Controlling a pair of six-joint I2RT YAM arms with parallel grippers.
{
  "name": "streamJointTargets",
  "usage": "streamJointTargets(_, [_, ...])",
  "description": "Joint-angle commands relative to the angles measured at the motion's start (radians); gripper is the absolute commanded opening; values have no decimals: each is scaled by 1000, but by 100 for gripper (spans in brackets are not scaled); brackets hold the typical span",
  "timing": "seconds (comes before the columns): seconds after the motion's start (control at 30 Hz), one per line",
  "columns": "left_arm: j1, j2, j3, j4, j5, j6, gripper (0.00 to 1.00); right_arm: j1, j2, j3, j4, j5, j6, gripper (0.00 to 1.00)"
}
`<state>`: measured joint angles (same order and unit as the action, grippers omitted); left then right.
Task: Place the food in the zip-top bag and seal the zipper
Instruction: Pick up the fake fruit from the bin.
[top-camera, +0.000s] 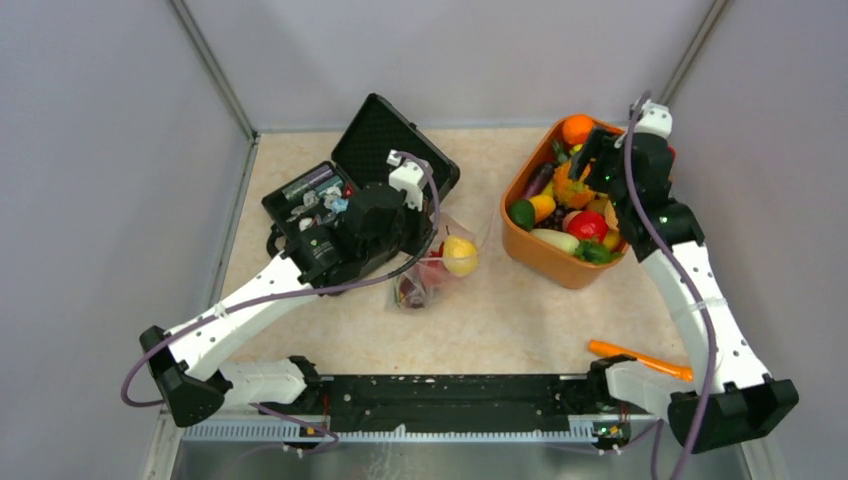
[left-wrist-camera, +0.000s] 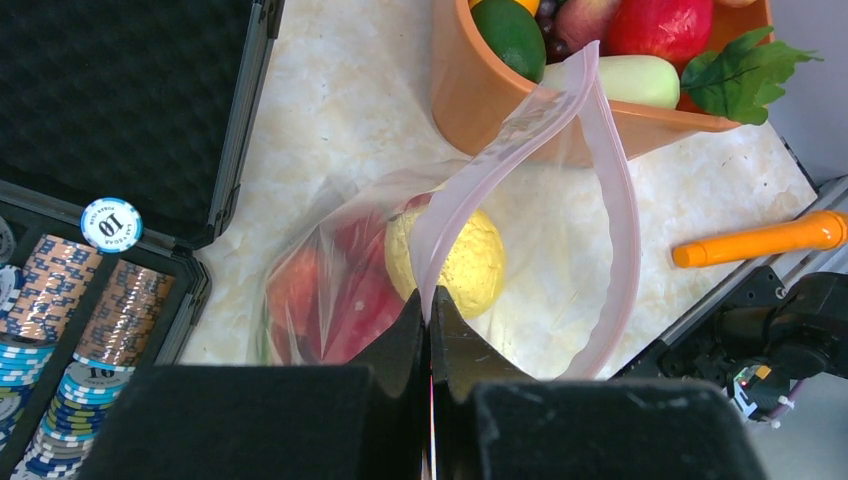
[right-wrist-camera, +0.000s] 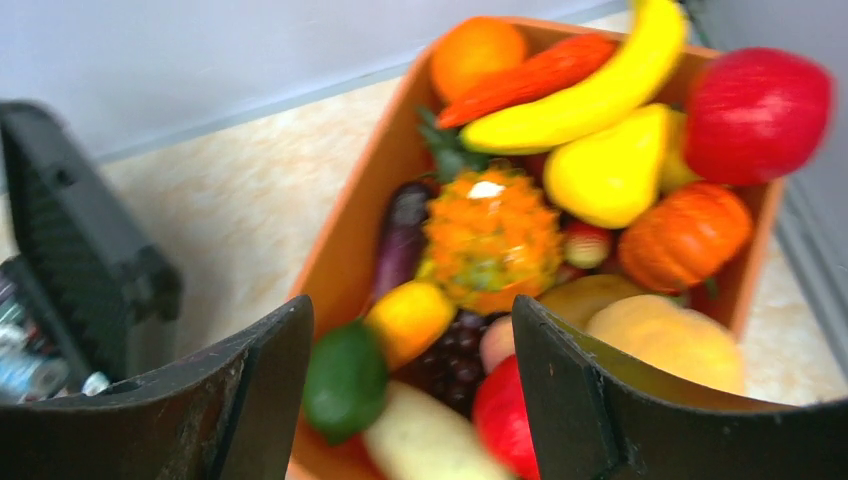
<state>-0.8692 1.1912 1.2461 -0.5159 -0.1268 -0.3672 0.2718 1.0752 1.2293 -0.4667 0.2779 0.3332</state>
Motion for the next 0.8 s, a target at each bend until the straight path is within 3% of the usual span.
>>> streamJointTargets(0.0, [1,-33,-4,59,2,4,0,-133,48,84,-17,-67,5,70])
streamJointTargets(0.1, [1,-40,-14,66,-1,5,0,-200,73,87,8,-45,-11,66])
streamJointTargets(0.27, [1,-39,-10,57,8,14,0,-355,130,146,-6,-36,-39,80])
streamJointTargets(0.4, [1,-41,-18,63,8,25,0,-441,206,221,-34,-99,-64,83])
streamJointTargets(0.77, [2,-68,-55,79,32,54,0,-496,511,433,-202,-106,-220,82])
